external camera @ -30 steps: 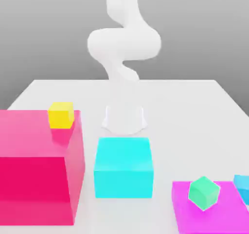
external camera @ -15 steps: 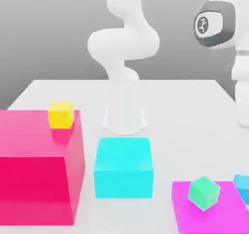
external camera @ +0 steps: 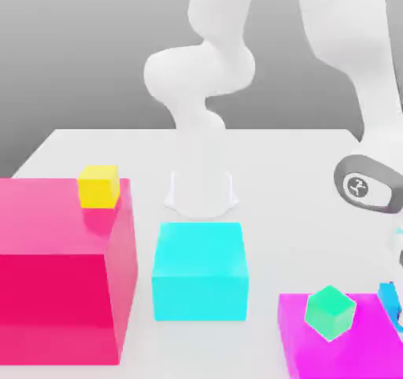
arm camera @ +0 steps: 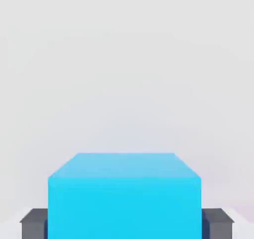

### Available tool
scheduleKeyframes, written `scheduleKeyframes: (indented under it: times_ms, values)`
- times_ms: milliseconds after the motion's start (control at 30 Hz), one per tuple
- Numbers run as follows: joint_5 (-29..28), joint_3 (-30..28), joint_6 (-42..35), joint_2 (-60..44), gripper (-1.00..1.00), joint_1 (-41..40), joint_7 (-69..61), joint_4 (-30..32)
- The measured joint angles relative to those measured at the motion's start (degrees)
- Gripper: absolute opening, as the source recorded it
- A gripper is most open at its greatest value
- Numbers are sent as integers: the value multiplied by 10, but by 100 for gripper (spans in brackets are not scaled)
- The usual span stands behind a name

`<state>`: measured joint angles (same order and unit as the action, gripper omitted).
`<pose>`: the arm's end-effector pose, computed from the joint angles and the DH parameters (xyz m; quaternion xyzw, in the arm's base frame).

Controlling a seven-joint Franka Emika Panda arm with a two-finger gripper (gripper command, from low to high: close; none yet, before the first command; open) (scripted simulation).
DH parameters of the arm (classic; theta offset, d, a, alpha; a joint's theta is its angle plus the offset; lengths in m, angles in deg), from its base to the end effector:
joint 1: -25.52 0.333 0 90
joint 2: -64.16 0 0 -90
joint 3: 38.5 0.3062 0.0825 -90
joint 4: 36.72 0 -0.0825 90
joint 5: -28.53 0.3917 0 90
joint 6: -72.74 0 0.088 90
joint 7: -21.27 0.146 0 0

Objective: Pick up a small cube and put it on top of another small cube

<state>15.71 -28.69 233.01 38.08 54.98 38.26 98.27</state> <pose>0.3766 0.3306 0.0847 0.9579 0.2873 -0.0001 0.0000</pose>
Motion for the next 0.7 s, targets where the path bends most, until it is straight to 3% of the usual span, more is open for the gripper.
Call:
scheduleKeyframes:
  times_ms: [100,267,433,700]
  values:
    - [-1,0,1,-1,-100,0,0,0]
    - [44,26,-70,89,-100,-25,-28,18]
    - [82,-32,-152,196,-100,-84,19,37]
    - [92,-100,-288,363,-100,-231,145,66]
